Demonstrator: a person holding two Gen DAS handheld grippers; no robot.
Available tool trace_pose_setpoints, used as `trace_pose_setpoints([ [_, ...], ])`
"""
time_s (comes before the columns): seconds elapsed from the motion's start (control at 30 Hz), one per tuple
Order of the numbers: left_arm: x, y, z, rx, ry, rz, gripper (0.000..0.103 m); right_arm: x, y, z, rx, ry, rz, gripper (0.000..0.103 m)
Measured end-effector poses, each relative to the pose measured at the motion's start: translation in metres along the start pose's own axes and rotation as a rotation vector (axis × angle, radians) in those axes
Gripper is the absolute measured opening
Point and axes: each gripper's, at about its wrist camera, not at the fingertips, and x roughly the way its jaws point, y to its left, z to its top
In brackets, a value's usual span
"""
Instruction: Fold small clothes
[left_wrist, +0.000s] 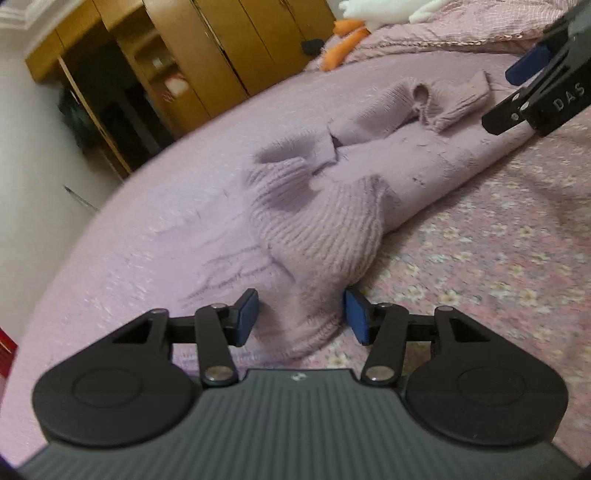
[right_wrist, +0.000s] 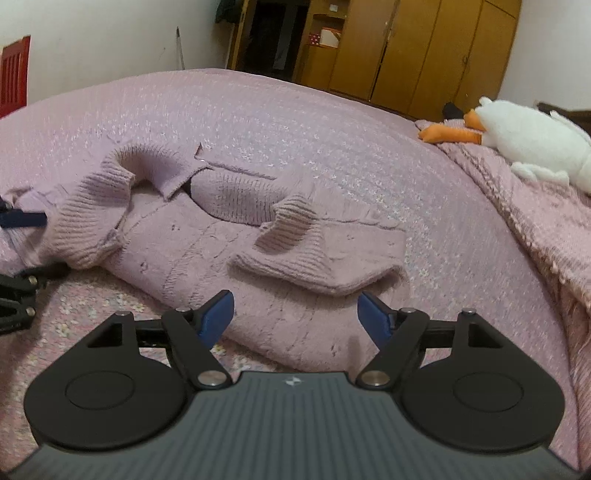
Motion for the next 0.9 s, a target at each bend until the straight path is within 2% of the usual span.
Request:
trace_pose_setpoints([
  [0.13,-0.002,0.003,0.003,0.009,-0.043,0.043,0.054,0.012,0.001,0.004,-0.060,-0.002,-0.030,0.080],
  [0.23,-0.003,0.014,0.007,-0.031,-0.074,0.049,0.053,0.023,0.001,0.006,-0.088,0.013,-0.025,0.080],
  [0.3,-0.001,0.023,0.010,-0.077,-0.089,0.039,0.052,0.029,0.001,0.007,-0.098,0.005,-0.034,0.079],
  [0.4,0.007,0.032,0.016,-0.144,-0.088,-0.005,0.043,0.034,-0.001,0.008,-0.105,-0.014,-0.055,0.077],
  [0.43,0.007,0.035,0.017,-0.153,-0.090,-0.018,0.029,0.035,-0.001,0.007,-0.104,-0.022,-0.061,0.071],
  [0.47,0.008,0.037,0.018,-0.162,-0.089,-0.031,0.016,0.036,-0.001,0.008,-0.102,-0.024,-0.067,0.058],
  [0.5,0.008,0.041,0.020,-0.175,-0.089,-0.044,0.015,0.037,-0.003,0.008,-0.093,-0.021,-0.066,0.051],
  [0.57,0.004,0.049,0.022,-0.203,-0.108,-0.060,0.014,0.039,-0.006,0.007,-0.082,-0.031,-0.057,0.028],
  [0.63,0.000,0.056,0.024,-0.207,-0.124,-0.051,0.014,0.041,-0.011,0.007,-0.070,-0.046,-0.048,0.013],
  [0.7,-0.001,0.070,0.027,-0.214,-0.133,-0.044,0.014,0.040,-0.018,0.010,-0.057,-0.070,-0.050,0.010],
  [0.8,0.002,0.098,0.035,-0.248,-0.143,-0.042,0.013,0.039,-0.031,0.022,-0.053,-0.102,-0.106,0.009],
  [0.9,0.014,0.131,0.044,-0.295,-0.151,-0.006,0.013,0.048,-0.050,0.035,-0.009,-0.111,-0.122,0.008],
])
